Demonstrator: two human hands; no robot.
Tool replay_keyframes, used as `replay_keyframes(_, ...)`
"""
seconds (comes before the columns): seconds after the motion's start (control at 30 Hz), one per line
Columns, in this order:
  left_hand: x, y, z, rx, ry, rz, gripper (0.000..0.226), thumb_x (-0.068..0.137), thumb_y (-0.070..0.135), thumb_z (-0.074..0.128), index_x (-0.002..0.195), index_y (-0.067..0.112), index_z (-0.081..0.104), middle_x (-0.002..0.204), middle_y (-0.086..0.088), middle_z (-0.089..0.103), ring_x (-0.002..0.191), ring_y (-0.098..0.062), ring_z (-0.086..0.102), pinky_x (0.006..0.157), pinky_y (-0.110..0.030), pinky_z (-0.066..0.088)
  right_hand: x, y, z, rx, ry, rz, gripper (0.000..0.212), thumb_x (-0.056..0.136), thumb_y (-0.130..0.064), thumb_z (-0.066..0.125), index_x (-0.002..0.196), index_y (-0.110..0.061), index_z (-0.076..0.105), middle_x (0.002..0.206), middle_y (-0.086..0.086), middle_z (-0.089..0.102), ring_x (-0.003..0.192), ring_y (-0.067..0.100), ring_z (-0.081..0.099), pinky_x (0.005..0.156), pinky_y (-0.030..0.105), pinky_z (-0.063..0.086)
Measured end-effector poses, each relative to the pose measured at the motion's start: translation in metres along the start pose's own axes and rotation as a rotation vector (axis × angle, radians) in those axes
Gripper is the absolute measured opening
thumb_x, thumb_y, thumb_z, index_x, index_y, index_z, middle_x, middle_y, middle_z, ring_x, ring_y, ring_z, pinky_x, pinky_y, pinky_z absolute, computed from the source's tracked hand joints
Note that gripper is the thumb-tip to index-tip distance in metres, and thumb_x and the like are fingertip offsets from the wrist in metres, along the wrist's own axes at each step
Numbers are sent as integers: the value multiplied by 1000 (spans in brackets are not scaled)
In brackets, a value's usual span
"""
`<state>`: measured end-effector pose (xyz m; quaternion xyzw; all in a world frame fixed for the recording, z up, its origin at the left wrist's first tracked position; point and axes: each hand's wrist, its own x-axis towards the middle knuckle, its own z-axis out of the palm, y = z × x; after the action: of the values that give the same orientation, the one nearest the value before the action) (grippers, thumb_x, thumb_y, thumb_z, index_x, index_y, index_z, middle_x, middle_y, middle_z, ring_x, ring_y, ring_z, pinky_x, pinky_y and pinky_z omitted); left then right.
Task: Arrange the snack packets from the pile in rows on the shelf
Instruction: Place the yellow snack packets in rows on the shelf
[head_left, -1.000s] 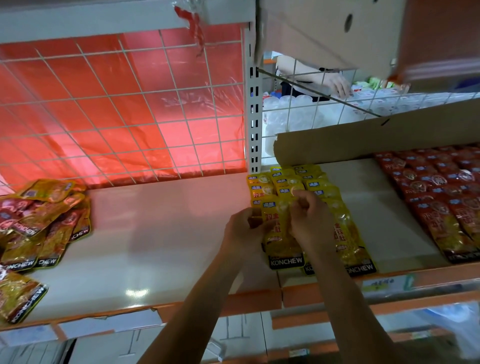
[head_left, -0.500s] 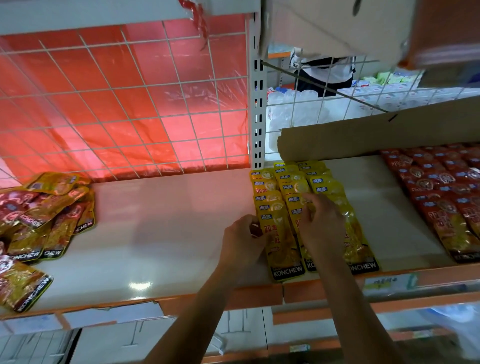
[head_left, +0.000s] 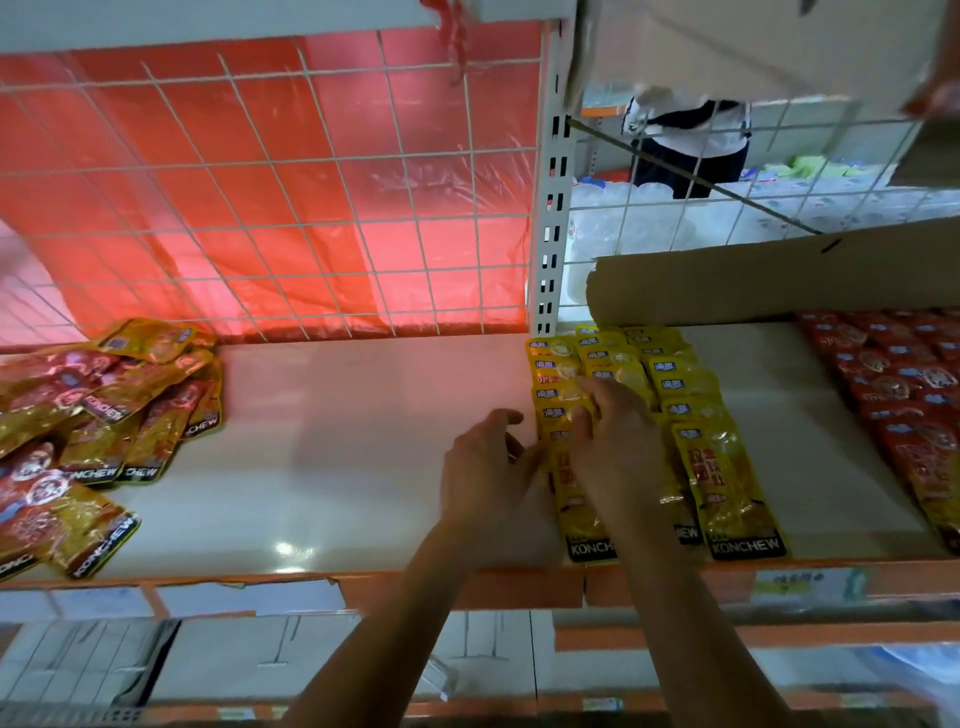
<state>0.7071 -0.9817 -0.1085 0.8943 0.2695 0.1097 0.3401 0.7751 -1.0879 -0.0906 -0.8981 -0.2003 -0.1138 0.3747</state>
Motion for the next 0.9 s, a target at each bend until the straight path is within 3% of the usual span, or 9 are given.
replay_keyframes(0.2, 3, -42, -40, 247, 252, 84, 41, 92, 41, 58, 128, 23, 57, 127, 3, 62, 112, -15, 58, 91, -25, 46, -18, -46, 37, 30, -93, -110, 32, 85, -5, 61, 116, -9, 65, 117, 10, 65, 114, 28, 56, 100, 33, 39)
replay_keyframes(0.3, 2, -71, -67, 319, 347, 90, 41, 90, 34, 62, 127, 17, 59, 129, -4, 61, 119, -24, 54, 95, -34, 47, -31, -76, 64, 1, -185, -160, 35, 87, -11, 61, 122, -13, 62, 124, 6, 62, 119, 24, 52, 105, 34, 36)
replay_keyframes(0.43, 3, -115, -104, 412, 355, 9, 46, 92, 35, 58, 135, 19, 52, 138, -3, 53, 130, -24, 43, 102, -37, 41, -49, -120, 104, 7, -287, -215, 37, 92, -19, 59, 129, -19, 57, 133, 0, 57, 127, 18, 46, 111, 30, 32)
replay_keyframes(0.6, -2, -167, -156, 441, 368, -62, 48, 89, 35, 61, 132, 15, 52, 132, -7, 54, 122, -28, 45, 96, -38, 40, -68, -176, 148, 62, -348, -287, 30, 88, -14, 60, 117, -9, 63, 120, 10, 64, 113, 28, 56, 101, 32, 38)
replay_keyframes(0.7, 0, -195, -185, 467, 395, -119, 42, 89, 36, 60, 123, 12, 56, 122, -9, 57, 114, -29, 48, 93, -37, 40, -72, -204, 176, 56, -422, -240, 40, 89, -20, 58, 128, -12, 56, 129, 8, 58, 120, 27, 49, 103, 31, 33)
replay_keyframes(0.9, 22, -234, -234, 474, 433, -196, 33, 94, 33, 52, 118, 10, 54, 116, -11, 55, 110, -30, 48, 89, -38, 42, -56, -258, 226, -1, -452, -137, 40, 91, -26, 54, 127, -11, 52, 122, 13, 58, 114, 33, 49, 92, 36, 39)
